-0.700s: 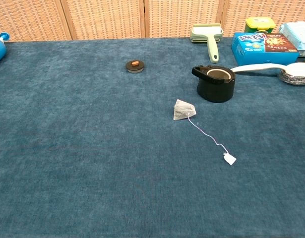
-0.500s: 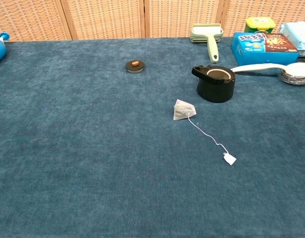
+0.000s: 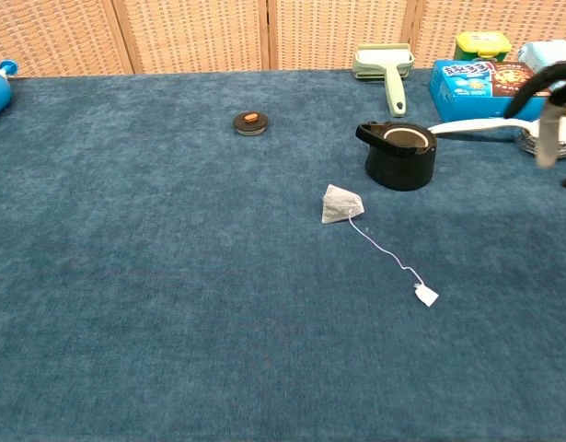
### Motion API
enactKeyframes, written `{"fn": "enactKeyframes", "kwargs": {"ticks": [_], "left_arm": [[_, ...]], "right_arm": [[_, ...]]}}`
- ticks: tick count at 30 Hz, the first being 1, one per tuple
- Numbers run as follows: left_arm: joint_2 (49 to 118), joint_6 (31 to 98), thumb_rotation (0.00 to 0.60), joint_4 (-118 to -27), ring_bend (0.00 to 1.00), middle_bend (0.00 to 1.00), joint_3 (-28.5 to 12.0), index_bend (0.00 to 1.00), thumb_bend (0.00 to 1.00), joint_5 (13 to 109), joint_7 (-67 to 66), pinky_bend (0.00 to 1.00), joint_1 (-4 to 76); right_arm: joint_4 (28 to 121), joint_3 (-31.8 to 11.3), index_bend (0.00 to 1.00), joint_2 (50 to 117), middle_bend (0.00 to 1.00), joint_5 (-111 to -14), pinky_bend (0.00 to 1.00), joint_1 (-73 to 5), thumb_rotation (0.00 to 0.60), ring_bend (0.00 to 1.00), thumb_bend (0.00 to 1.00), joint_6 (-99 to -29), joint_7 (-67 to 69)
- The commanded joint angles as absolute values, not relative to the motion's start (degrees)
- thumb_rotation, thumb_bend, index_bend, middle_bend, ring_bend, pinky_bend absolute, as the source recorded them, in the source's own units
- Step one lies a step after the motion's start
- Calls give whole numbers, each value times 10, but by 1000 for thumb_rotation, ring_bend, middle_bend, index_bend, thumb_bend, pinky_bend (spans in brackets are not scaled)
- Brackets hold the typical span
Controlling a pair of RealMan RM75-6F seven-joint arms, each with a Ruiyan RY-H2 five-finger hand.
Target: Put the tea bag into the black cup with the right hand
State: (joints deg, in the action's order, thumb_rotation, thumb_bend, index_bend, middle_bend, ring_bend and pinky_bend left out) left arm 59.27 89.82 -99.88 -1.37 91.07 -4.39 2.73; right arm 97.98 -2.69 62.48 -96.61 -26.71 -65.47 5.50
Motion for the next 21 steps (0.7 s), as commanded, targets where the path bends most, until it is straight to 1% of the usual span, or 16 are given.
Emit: {"fn": "enactKeyframes", "kwargs": {"ticks": [1, 4, 6, 9, 12, 17, 19, 21], "left_arm": [[580, 906, 600, -1012, 70, 122, -14, 127, 243, 917, -54, 112, 25], [570, 914, 600, -1025, 70, 122, -15, 127, 242, 921, -62, 112, 23], [566, 916, 600, -1030, 70, 122, -16, 127, 243, 923, -66, 112, 22], [562, 917, 600, -1036, 70, 122, -16, 127, 243, 924, -71, 112, 21], [559, 917, 600, -1039, 70, 122, -16, 127, 243, 923, -74, 111, 21], [560, 912, 600, -1040, 69, 122, -17, 127, 243, 919, -76, 112, 23], [561, 910, 600, -1041, 69, 122, -17, 127, 242, 918, -77, 112, 24], [561, 908, 600, -1041, 70, 122, -17, 128, 242, 919, -79, 112, 24]], "right_arm": [[980, -31, 267, 627, 597, -1002, 657, -323, 600, 745, 332, -598, 85], [975, -32, 277, 650, 610, -1021, 677, -364, 600, 750, 332, -555, 70], [973, -32, 283, 662, 622, -1023, 696, -379, 600, 760, 331, -538, 63], [964, -32, 305, 682, 666, -1028, 749, -396, 600, 809, 331, -522, 44], [947, -30, 327, 709, 723, -1030, 839, -412, 600, 874, 331, -506, 31], [918, -23, 360, 739, 830, -1028, 959, -424, 600, 987, 332, -500, 10], [910, -20, 366, 746, 858, -1026, 990, -427, 600, 1000, 331, -498, 5], [901, -17, 372, 753, 879, -1022, 1000, -429, 600, 1000, 331, -496, -1]]}}
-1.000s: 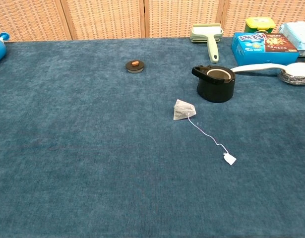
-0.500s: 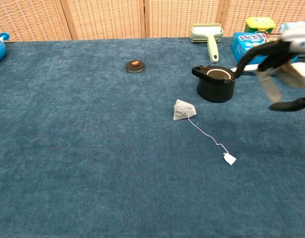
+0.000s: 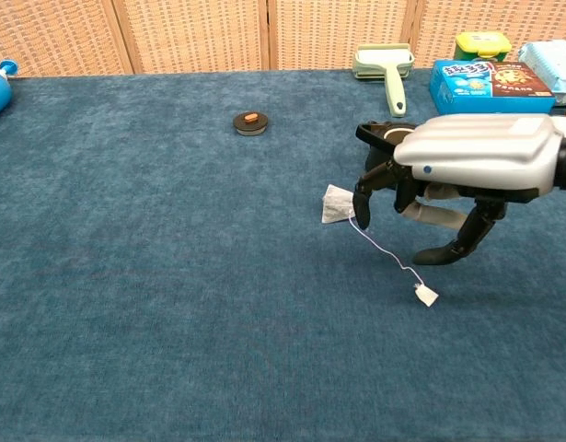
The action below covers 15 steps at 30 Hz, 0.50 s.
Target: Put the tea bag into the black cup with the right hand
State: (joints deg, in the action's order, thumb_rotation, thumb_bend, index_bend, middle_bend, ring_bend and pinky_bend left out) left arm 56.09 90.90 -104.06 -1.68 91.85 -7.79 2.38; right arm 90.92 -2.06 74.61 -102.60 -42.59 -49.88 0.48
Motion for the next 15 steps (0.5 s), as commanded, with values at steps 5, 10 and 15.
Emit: {"fn": "enactKeyframes", "kwargs": {"ticks": [5, 10, 15], "left_arm": [[562, 907, 600, -1043, 70, 122, -16, 127, 243, 918, -82, 112, 24], [565, 904, 600, -1044, 70, 122, -15, 127, 242, 919, -83, 111, 25], [566, 904, 600, -1044, 70, 122, -14, 128, 243, 921, -85, 112, 25]], "right_arm": [[885, -7, 393, 763, 925, -1011, 1000, -432, 600, 1000, 332, -488, -13], [874, 5, 401, 773, 942, -1001, 1000, -426, 600, 1000, 331, -489, -34], [860, 19, 411, 783, 943, -998, 1000, -423, 600, 1000, 331, -489, -46]]}}
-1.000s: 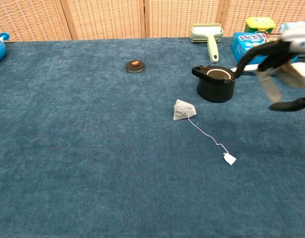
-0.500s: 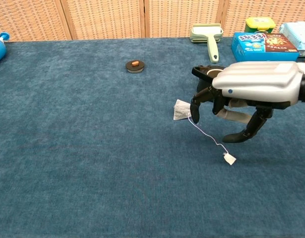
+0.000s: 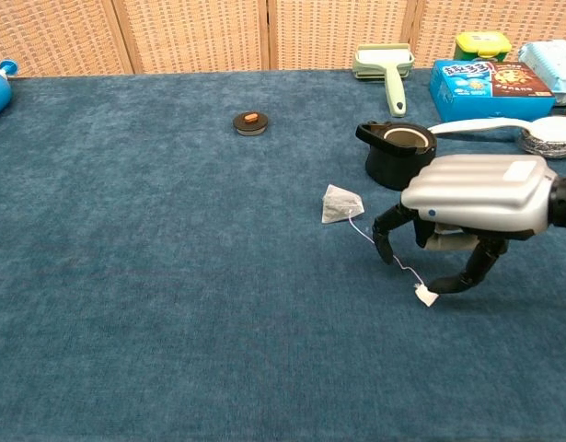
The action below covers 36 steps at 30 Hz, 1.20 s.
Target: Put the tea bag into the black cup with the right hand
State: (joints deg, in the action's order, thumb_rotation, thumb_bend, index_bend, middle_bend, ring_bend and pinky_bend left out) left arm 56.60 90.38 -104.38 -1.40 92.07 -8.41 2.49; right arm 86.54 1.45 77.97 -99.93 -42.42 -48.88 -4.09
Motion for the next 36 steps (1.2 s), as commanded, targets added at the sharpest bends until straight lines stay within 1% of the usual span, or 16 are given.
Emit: {"fn": "enactKeyframes", "kwargs": {"ticks": [1, 6, 17, 22, 36], "left_arm": [[566, 904, 600, -1044, 70, 122, -13, 128, 242, 921, -85, 111, 24], [566, 904, 600, -1044, 69, 122, -14, 127, 242, 919, -86, 111, 24], [568, 902, 600, -1043, 70, 122, -13, 128, 243, 920, -86, 112, 25], [568, 902, 600, -1043, 70, 123, -15, 127, 243, 918, -86, 111, 25], [568, 901, 600, -1045, 70, 122, -15, 127, 243, 918, -89, 111, 26]], "right_arm": [[857, 22, 416, 785, 943, -997, 1000, -422, 600, 1000, 332, -490, -48], [850, 32, 425, 790, 943, -998, 1000, -415, 600, 1000, 341, -503, -50], [839, 41, 434, 796, 943, -992, 1000, -411, 600, 1000, 349, -511, -53], [831, 45, 435, 802, 943, -989, 1000, -409, 600, 1000, 372, -515, -52], [818, 56, 439, 803, 943, -985, 1000, -404, 600, 1000, 373, -523, -49]]}}
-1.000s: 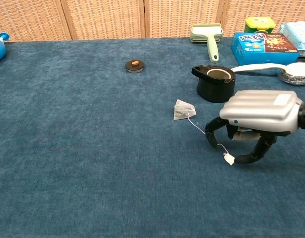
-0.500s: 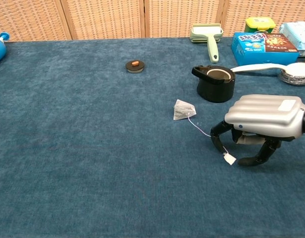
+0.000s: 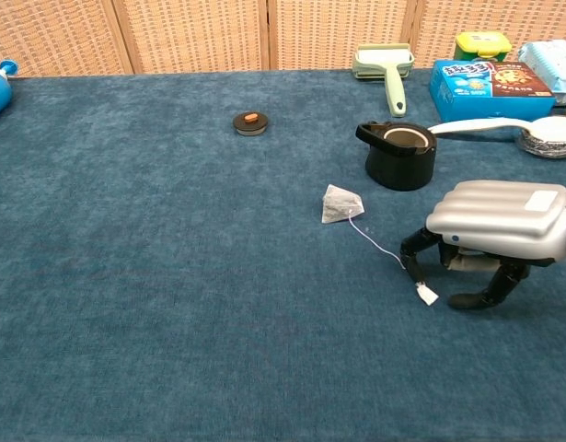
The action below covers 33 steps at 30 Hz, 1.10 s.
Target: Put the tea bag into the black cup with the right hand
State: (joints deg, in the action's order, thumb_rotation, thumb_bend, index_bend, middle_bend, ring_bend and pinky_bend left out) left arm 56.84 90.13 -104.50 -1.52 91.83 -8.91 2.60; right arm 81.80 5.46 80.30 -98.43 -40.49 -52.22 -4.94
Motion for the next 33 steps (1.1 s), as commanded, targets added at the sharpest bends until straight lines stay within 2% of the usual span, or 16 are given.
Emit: {"fn": "enactKeyframes", "kwargs": {"ticks": [1, 33], "left_arm": [[569, 901, 600, -1045, 70, 122, -16, 127, 244, 918, -89, 112, 26], [569, 904, 600, -1037, 70, 122, -15, 127, 243, 917, -81, 112, 24]], "right_arm": [[817, 56, 441, 802, 943, -985, 1000, -404, 600, 1000, 372, -524, -49], [837, 58, 487, 805, 943, -973, 1000, -406, 600, 1000, 379, -518, -80]]}}
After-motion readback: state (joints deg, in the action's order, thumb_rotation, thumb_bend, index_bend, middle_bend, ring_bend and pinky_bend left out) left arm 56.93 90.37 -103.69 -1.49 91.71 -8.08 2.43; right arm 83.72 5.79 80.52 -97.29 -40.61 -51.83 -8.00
